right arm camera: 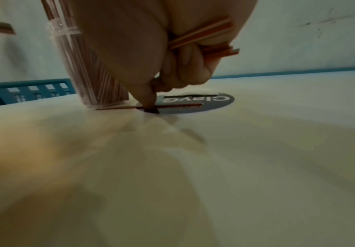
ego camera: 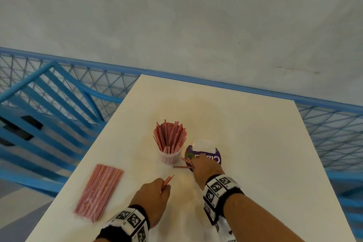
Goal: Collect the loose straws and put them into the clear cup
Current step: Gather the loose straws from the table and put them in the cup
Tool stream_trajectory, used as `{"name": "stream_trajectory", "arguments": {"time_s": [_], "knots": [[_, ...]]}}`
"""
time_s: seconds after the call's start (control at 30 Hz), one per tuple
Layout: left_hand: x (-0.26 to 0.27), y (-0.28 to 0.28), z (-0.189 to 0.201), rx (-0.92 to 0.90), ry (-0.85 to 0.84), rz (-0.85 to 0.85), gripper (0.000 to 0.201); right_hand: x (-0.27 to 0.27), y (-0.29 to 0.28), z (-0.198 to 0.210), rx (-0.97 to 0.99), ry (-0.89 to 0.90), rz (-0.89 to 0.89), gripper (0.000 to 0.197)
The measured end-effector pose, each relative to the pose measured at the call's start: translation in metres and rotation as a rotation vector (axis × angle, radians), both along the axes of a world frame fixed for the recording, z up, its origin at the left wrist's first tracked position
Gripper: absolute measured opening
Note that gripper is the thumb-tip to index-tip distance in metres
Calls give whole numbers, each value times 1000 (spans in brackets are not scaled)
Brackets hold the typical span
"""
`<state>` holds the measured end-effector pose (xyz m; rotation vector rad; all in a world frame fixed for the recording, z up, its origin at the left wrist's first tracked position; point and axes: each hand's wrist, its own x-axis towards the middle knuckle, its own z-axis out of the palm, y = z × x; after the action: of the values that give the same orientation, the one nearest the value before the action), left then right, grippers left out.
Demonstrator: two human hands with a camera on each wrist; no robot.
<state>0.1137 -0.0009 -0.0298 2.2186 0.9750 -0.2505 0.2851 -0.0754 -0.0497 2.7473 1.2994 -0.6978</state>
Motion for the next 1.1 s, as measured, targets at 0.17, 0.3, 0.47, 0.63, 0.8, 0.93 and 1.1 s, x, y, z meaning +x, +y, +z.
{"name": "stream_trajectory", "arguments": {"time_s": [0.17,0.3,0.47,0.63,0.8,0.93,1.1], "knots": [[-3,-1,-3,-17,-12,1,31,-8,0,1,-142,58,-127,39],[-5,-2,-5,-31,-25,12,31,-17,-8,4,-168,58,-166,39],[-6,-3,-1,-36,-68,43,33,-34,-23,6,-98,24,-183,34],[-6,-5,6,-68,-136,66,38,-39,-43,16,98,280,-412,13],[-1,-13,22,-213,-295,114,49,-74,-65,34,351,448,-364,14],[4,-17,34,-327,-395,137,46,-96,-72,54,385,402,-259,11],[3,-17,45,-341,-451,51,36,-98,-81,70,350,383,-296,9]]}}
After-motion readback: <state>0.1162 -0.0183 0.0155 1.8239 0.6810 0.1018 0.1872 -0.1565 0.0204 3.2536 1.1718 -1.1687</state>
